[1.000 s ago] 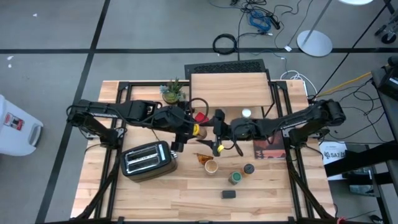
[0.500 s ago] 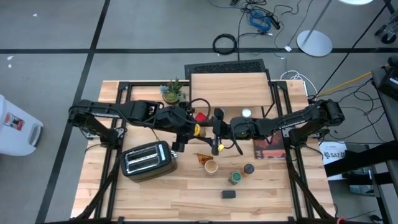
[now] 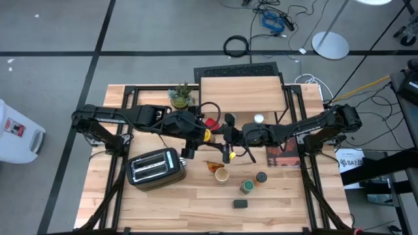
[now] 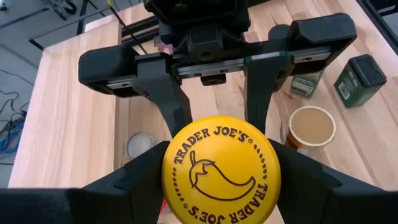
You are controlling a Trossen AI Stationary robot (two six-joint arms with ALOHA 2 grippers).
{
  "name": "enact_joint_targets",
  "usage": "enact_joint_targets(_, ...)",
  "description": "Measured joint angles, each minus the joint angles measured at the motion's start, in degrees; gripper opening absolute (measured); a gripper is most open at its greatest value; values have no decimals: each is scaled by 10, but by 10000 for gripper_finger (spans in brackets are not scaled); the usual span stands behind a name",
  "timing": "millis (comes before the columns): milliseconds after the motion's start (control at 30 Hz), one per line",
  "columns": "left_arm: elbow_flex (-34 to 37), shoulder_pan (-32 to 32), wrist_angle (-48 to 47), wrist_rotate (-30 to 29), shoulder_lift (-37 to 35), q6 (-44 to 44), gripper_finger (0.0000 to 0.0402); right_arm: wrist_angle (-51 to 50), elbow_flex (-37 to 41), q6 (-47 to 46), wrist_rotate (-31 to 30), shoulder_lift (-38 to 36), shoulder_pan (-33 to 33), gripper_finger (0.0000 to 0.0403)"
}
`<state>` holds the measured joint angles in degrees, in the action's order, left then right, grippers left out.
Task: Shelf spices
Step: Put the yellow seasoning bottle on the shelf
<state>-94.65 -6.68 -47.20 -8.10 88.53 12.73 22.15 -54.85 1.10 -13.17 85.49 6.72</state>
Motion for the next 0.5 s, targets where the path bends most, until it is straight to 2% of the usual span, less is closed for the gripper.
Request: enact_joint_targets(500, 0, 0, 33, 0, -1, 8, 253, 32, 0, 2, -2, 0, 0, 176)
